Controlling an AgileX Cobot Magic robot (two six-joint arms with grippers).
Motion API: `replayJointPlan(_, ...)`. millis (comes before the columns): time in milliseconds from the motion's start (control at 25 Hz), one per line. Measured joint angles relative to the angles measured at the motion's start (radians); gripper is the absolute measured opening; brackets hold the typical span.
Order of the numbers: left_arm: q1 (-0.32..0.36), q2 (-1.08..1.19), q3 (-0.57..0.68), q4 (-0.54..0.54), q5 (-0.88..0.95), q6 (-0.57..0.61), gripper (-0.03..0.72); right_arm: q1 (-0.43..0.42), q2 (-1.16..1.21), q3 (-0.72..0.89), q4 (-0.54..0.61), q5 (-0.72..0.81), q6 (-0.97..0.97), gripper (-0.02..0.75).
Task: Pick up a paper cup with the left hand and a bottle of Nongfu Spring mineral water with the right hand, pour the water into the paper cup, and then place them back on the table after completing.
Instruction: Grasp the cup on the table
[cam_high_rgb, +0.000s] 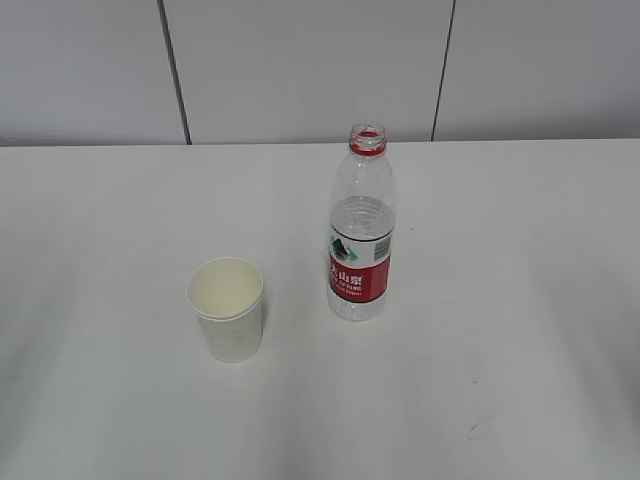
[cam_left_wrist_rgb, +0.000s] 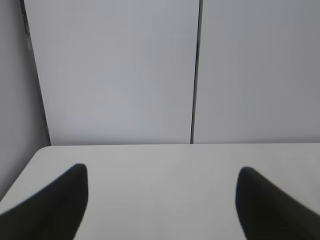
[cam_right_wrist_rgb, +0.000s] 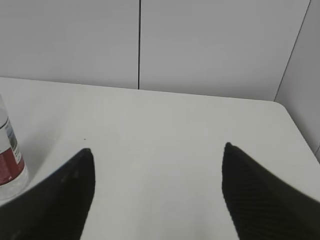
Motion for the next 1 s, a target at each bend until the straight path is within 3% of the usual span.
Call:
replayJointPlan(400,0.000,0.336,0.007,0.001,-0.318,0.000,0.554,0.000,0.218,0.021,-0.009,-0.302,0.028,0.587)
replayJointPlan(520,-0.012,0.433,0.007,0.001,-0.412,0.000,0.552,0.000,0.287,0.021,-0.095,-0.375,0.104,0.587)
replayJointPlan(720,-0.060,0.573,0.007,0.001,-0.500,0.000,0.552,0.000,0.426,0.015,-0.333,-0.528,0.258,0.587)
replayJointPlan(1000,-0.144,0.733,0.007,0.001,-0.596,0.000,0.552,0.000,0.595,0.007,-0.406,-0.625,0.285,0.587)
